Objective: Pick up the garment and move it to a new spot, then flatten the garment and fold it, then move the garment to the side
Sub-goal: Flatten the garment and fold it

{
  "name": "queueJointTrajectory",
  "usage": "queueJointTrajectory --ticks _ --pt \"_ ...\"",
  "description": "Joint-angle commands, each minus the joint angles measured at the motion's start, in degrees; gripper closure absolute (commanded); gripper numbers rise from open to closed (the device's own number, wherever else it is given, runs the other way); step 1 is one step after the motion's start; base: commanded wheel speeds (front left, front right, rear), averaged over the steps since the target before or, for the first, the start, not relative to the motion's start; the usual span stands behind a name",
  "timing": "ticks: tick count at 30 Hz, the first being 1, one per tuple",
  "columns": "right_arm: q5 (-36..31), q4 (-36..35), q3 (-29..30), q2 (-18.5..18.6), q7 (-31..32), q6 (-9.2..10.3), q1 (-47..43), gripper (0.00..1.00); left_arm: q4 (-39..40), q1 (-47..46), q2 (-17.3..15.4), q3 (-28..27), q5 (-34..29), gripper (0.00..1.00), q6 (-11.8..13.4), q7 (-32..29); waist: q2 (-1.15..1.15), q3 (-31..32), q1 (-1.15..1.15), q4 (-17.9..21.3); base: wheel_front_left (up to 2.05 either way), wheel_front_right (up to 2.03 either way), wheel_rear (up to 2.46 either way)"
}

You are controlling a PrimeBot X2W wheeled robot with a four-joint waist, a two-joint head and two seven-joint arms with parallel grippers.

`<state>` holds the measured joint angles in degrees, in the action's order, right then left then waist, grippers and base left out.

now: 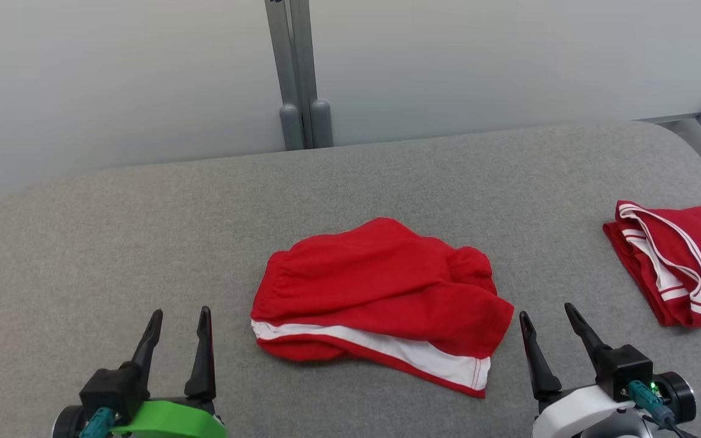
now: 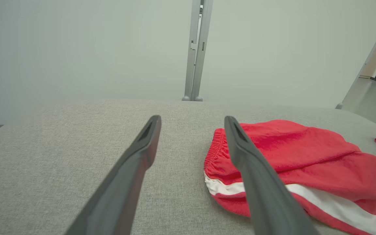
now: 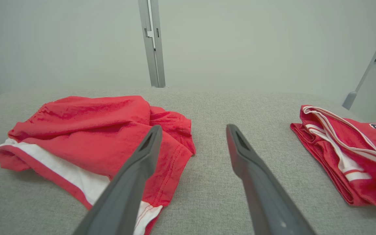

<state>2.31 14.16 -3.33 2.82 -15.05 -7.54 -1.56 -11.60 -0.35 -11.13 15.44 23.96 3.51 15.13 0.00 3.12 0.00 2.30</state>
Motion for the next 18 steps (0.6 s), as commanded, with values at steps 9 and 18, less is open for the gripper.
queueJointTrajectory --ticks 9,18 --pt "-0.6 1.8 0.5 0.1 -0.1 0.11 -0.4 0.0 5.4 8.6 5.4 -12.6 -6.8 0.0 -7.8 0.0 0.0 0.3 0.0 -0.7 0.0 0.0 0.0" --pt "2.5 9.8 -0.9 0.2 8.9 0.11 5.9 0.0 5.5 8.1 7.7 -15.5 -9.5 0.0 -10.5 0.0 0.0 -0.6 0.0 -1.7 0.0 0.0 0.0"
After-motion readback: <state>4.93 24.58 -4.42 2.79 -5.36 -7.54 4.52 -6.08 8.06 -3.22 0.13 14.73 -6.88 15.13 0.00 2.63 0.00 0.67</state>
